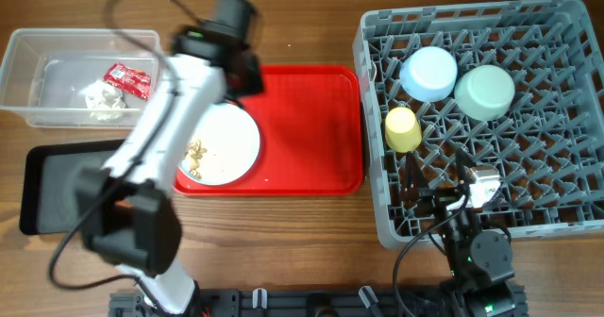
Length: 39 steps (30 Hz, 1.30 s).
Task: Sort waste into correct bins and load items into the dishwasher rack
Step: 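Grasp the white plate's rim with the left gripper and lift it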
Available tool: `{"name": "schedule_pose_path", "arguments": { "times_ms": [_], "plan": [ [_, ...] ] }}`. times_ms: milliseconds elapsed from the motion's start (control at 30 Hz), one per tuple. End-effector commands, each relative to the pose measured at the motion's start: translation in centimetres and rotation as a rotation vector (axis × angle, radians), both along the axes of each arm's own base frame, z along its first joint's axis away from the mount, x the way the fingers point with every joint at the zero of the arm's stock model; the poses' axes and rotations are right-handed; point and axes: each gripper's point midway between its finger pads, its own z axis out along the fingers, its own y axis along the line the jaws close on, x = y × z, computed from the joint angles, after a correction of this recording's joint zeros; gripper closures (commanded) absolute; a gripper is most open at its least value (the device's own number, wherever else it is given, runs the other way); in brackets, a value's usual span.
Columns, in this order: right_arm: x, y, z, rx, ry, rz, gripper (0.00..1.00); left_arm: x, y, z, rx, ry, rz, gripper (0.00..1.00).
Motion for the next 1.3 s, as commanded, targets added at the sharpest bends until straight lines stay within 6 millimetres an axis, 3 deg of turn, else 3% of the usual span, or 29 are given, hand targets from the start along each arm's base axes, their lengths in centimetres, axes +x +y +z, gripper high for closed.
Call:
{"name": "schedule_pose_path", "arguments": {
  "times_ms": [0, 100, 267, 467, 533, 633, 667, 800, 1067, 1267],
  "plan": [
    [0.0, 0.0, -0.3, 0.007, 0.003, 0.001, 0.0, -1.9, -1.1, -4.4, 0.156, 0.074, 0.015, 0.54],
    [0.0, 0.0, -0.3, 0.006, 0.003, 0.001, 0.0, -3.1, -1.4, -6.6, 0.226, 0.122, 0.072, 0.6],
    [0.0, 0.0, -0.3, 0.007, 0.003, 0.001, 0.0, -3.8, -0.4, -9.1, 0.3, 0.177, 0.121, 0.61],
    [0.0, 0.0, -0.3, 0.007, 0.003, 0.001, 0.0, -4.4, -0.2, -13.4, 0.347, 0.254, 0.095, 0.75],
    [0.0, 0.0, -0.3, 0.007, 0.003, 0.001, 0.0, -4.6, 0.0, -14.1, 0.36, 0.268, 0.097, 0.78],
    [0.0, 0.0, -0.3, 0.007, 0.003, 0.001, 0.0, -4.1, 0.3, -14.1, 0.378, 0.246, 0.099, 0.96],
    [0.0, 0.0, -0.3, 0.007, 0.003, 0.001, 0.0, -4.1, 0.3, -14.1, 0.378, 0.248, 0.098, 0.96],
    [0.0, 0.0, -0.3, 0.007, 0.003, 0.001, 0.0, -4.3, 1.7, -11.7, 0.463, 0.244, 0.093, 0.96],
    [0.0, 0.0, -0.3, 0.007, 0.003, 0.001, 0.0, -2.4, 0.2, -0.4, 0.373, 0.109, -0.006, 0.96],
    [0.0, 0.0, -0.3, 0.007, 0.003, 0.001, 0.0, -3.7, 0.8, 3.3, 0.34, 0.08, -0.027, 0.96]
  ]
}}
